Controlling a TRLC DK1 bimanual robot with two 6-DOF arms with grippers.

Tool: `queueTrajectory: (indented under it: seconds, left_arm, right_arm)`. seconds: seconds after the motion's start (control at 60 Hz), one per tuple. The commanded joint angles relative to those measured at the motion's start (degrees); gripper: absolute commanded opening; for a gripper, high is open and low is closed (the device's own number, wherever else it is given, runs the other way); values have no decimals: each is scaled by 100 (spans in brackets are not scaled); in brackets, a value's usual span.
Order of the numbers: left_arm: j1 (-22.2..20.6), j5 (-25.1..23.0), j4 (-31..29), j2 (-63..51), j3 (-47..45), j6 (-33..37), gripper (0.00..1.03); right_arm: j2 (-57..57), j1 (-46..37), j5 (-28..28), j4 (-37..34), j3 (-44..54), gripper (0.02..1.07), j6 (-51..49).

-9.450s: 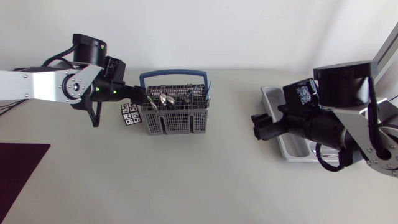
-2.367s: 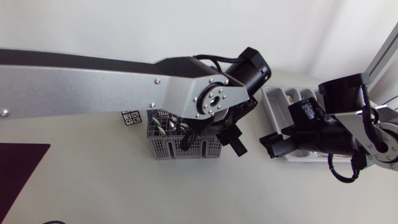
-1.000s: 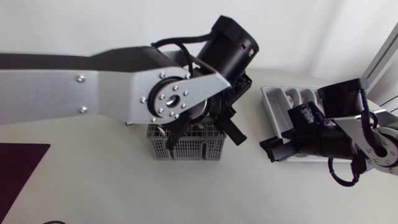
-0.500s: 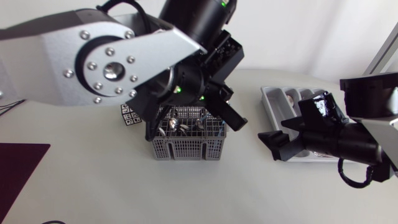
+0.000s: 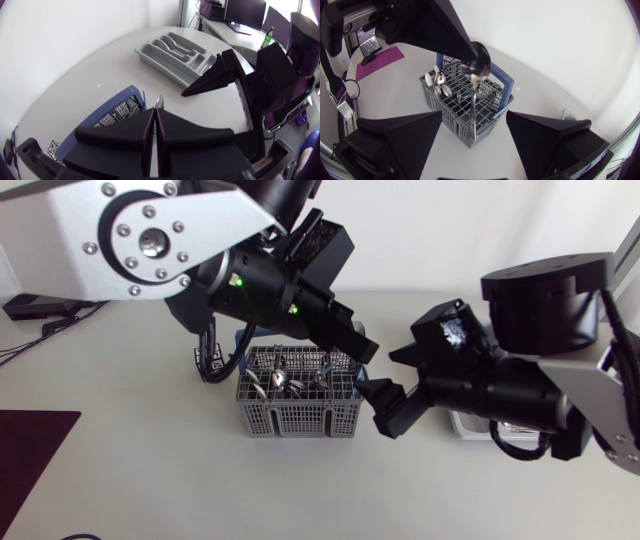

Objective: Transfer all utensils from the basket to the drawer tray.

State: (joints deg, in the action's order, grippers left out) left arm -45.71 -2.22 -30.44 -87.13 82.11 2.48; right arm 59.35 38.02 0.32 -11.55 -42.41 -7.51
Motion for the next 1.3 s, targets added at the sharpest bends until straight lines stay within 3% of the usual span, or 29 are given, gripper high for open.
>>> queueTrajectory:
  seconds: [0.0,0.433,0.7,1.0,1.1,1.15,1.183,1.283]
  left_arm:
    - [115,-209,-112,-146,253,-230,4]
    - [186,-402,-164,-172,271,-239,4]
    - [203,-411,-156,-199,271,-239,4]
    - [221,-446,-156,-199,306,-292,4]
    - [221,-455,-147,-199,315,-310,15]
    - [221,-464,-129,-190,324,-310,31]
    - [247,-464,-103,-172,341,-318,47]
    - [309,-455,-15,-67,394,-310,66]
  right_arm:
    - [287,48,127,118,-224,90,83]
    - [947,-155,-58,355,-478,29,-67]
    - [911,-181,-216,505,-311,17,-128]
    - [815,-181,-278,689,-74,14,-242]
    - [753,-181,-339,681,-30,14,-260]
    - [727,-190,-383,663,-13,14,-260]
    - [700,-190,-418,628,-4,14,-278]
    - [595,-286,-577,505,40,14,-348]
